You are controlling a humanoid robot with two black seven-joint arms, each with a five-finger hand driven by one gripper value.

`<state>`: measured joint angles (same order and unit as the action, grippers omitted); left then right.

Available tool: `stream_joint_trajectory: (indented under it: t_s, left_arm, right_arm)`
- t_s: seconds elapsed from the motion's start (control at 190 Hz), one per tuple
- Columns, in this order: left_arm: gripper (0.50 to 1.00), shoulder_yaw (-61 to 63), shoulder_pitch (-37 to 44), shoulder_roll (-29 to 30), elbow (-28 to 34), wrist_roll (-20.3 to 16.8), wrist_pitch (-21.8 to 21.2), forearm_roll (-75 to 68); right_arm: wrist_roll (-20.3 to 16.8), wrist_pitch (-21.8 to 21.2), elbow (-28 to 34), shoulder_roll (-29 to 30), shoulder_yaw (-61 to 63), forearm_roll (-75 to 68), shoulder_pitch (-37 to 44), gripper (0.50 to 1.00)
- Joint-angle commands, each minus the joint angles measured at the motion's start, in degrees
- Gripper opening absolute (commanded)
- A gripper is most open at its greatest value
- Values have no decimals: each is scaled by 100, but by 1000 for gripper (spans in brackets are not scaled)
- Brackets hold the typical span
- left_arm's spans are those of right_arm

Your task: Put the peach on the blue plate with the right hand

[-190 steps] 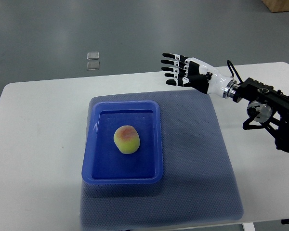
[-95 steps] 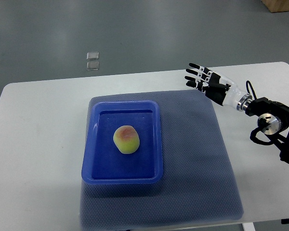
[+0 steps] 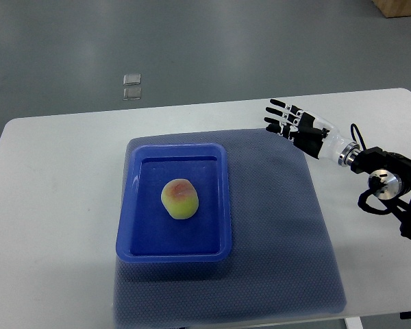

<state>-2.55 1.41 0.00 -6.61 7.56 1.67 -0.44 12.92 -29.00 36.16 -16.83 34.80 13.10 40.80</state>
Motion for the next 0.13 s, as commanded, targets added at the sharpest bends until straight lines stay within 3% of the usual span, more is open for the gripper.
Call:
stream_joint_trajectory:
  t_s: [0.0,0.121]
  left_arm:
    - [1000,0,0,0,2,0,0,0]
    - [1000,0,0,0,2,0,0,0]
  right_arm:
    - [0,-88,5,-13,19,0,-2,928]
    - [0,-150,5,-4,45,-9,-11,928]
